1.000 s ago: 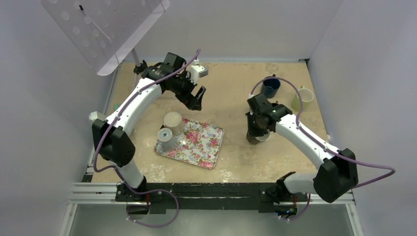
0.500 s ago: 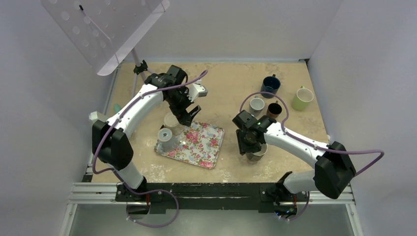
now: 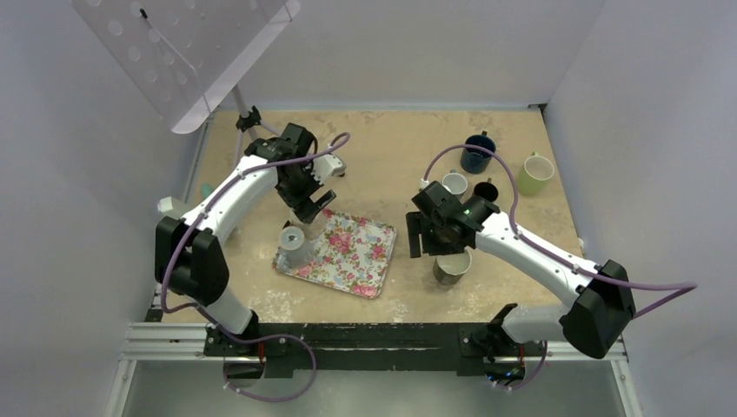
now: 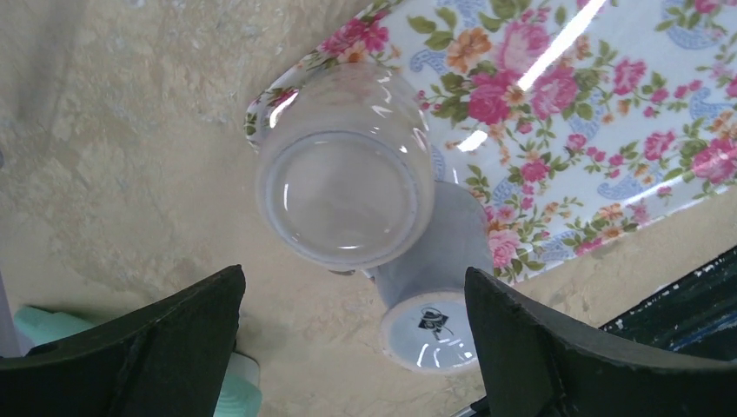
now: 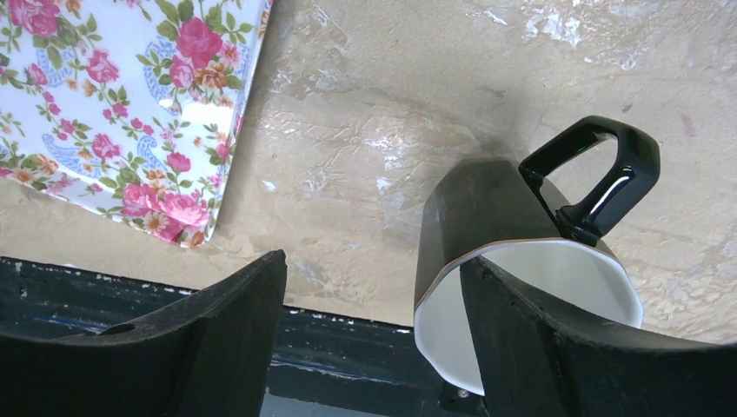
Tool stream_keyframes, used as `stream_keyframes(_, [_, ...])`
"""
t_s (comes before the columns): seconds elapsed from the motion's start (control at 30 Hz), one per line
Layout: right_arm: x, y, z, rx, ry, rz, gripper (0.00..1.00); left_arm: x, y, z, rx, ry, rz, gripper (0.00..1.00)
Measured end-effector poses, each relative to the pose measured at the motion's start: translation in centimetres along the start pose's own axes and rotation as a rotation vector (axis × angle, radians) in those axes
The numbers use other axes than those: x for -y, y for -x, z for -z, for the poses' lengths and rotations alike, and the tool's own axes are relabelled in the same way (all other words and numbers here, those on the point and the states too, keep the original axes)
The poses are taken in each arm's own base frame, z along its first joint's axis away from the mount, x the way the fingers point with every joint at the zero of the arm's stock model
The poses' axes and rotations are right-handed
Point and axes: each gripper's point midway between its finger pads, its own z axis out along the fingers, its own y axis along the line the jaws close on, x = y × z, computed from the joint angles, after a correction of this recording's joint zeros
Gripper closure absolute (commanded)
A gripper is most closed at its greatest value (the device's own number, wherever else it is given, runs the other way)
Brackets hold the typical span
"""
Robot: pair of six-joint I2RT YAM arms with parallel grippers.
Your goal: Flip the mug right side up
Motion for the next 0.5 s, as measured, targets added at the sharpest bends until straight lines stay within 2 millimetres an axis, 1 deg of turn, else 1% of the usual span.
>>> stream_keyframes(0.07, [0.0, 0.1, 0.1, 0.002, 0.002, 0.0, 0.24, -0.8, -0.5, -0.9, -0.024, 0.003, 0.041, 0.0])
stream_keyframes(0.13, [0.0, 0.0, 0.1, 0.002, 0.001, 0.001, 0.24, -1.0, -0.7, -2.1, -0.049, -0.009, 0.066, 0.0])
stream_keyframes(0.17, [-0.1, 0.0, 0.1, 0.003, 0.002, 0.002, 0.24, -0.8, -0.8, -3.0, -0.062, -0.03, 0.077, 0.0])
stream_keyframes(0.23, [-0.1, 0.0, 0.1, 0.003, 0.002, 0.002, 0.24, -0.4, -1.0, -4.1, -0.078, -0.063, 0.084, 0.01])
stream_keyframes(0.27, [-0.1, 0.0, 0.1, 0.003, 0.003, 0.003, 0.24, -0.1, -0.8, -4.5, -0.075, -0.084, 0.086, 0.03])
stream_keyframes(0.37, [-0.2, 0.0, 0.1, 0.003, 0.004, 0.005, 0.24, 0.9, -0.6, -5.3, -0.071, -0.144, 0.087, 0.13])
stream_keyframes(0.43, [-0.2, 0.0, 0.1, 0.003, 0.004, 0.005, 0.24, 1.4, -0.4, -5.4, -0.066, -0.168, 0.08, 0.15])
stream_keyframes(0.5, [-0.2, 0.0, 0.1, 0.003, 0.004, 0.005, 0.24, 2.0, 0.0, -5.5, -0.054, -0.185, 0.049, 0.16])
